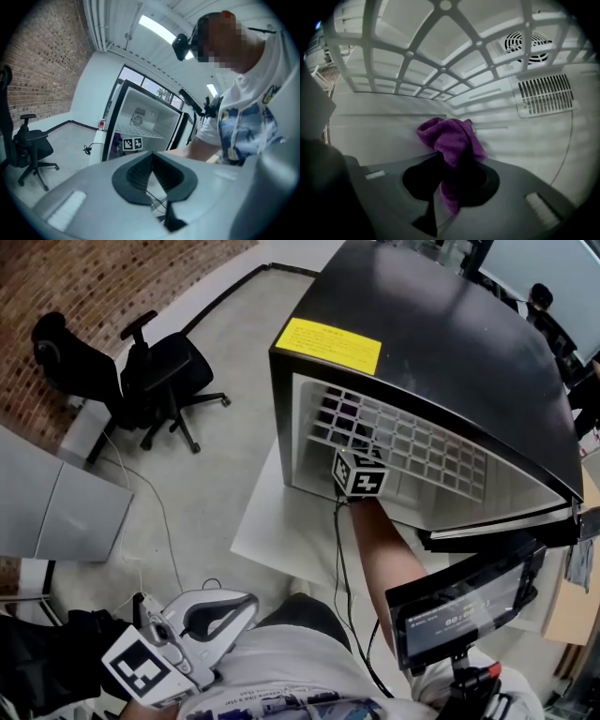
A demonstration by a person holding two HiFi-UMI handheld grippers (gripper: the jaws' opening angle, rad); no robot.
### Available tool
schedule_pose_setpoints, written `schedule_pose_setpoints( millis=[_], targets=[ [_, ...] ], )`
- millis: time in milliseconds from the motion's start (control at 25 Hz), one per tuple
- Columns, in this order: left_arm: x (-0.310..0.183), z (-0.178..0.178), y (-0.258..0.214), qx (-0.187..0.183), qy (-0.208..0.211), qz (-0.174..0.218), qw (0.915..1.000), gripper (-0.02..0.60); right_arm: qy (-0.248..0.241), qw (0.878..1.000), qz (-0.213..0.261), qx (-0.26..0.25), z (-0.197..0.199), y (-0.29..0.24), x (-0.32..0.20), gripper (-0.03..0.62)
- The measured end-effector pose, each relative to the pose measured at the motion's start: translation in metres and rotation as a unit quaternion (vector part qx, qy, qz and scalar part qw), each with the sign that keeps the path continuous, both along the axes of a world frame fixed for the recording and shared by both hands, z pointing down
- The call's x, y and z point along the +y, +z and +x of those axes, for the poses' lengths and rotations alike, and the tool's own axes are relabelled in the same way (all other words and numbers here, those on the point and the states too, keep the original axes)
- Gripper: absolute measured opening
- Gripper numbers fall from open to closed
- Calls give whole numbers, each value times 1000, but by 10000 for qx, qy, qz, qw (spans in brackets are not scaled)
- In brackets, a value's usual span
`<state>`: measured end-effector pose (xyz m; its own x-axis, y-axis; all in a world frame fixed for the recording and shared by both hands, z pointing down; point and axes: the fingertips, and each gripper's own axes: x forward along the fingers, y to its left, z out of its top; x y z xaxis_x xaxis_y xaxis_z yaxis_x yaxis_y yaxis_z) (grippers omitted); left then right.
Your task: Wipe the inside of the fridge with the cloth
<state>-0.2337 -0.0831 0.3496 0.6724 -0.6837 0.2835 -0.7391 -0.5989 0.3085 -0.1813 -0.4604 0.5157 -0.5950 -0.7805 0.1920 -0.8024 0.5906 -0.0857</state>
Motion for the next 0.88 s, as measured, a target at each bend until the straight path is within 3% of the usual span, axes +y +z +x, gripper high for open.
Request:
schedule_pose_setpoints(
  millis=[200,600,880],
  targets=[
    [2,6,-14,369,-45,-84,9993,6,-35,10000,-14,-70,-3,-4,11,78],
    [33,8,-7,217,107,7,9997,6,-75,9999,-49,-112,1,0,50,78],
    [69,4,-12,330,164,-50,9993,6,-148,9995,-244,-131,-7,9,99,78]
  ],
)
